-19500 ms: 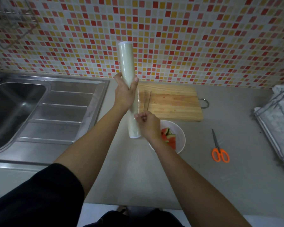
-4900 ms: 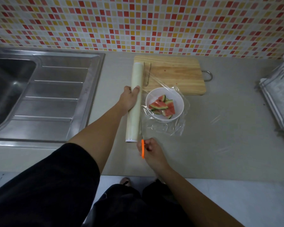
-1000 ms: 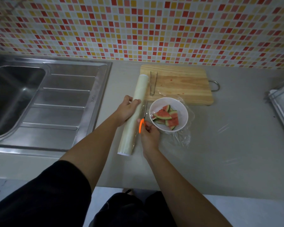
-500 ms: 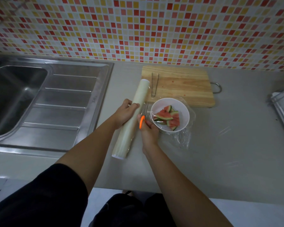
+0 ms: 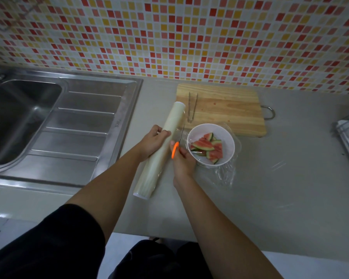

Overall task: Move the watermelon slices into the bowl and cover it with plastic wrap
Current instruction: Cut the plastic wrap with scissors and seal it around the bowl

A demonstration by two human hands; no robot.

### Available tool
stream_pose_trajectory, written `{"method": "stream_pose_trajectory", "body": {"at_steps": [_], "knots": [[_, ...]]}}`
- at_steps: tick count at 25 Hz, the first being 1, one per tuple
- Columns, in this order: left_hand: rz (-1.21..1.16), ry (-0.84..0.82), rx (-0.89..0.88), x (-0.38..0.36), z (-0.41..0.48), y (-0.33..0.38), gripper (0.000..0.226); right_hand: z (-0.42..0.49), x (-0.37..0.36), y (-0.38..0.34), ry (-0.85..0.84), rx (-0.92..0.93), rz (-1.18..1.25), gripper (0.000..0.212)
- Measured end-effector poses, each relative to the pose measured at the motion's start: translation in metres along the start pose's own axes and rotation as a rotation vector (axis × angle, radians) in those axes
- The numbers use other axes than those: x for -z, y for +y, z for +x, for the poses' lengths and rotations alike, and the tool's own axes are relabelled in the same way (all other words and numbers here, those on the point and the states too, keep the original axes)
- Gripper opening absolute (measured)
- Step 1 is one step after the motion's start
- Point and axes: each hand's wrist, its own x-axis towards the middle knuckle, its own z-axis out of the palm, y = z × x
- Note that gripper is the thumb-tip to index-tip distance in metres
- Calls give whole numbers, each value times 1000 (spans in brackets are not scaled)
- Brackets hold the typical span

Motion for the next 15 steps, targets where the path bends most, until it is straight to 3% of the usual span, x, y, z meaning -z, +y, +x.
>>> {"method": "stream_pose_trajectory", "body": {"at_steps": [15], "knots": [[-14,-46,17,8,-11,-4,24,1,-11,-4,55,26,-21,21]]}}
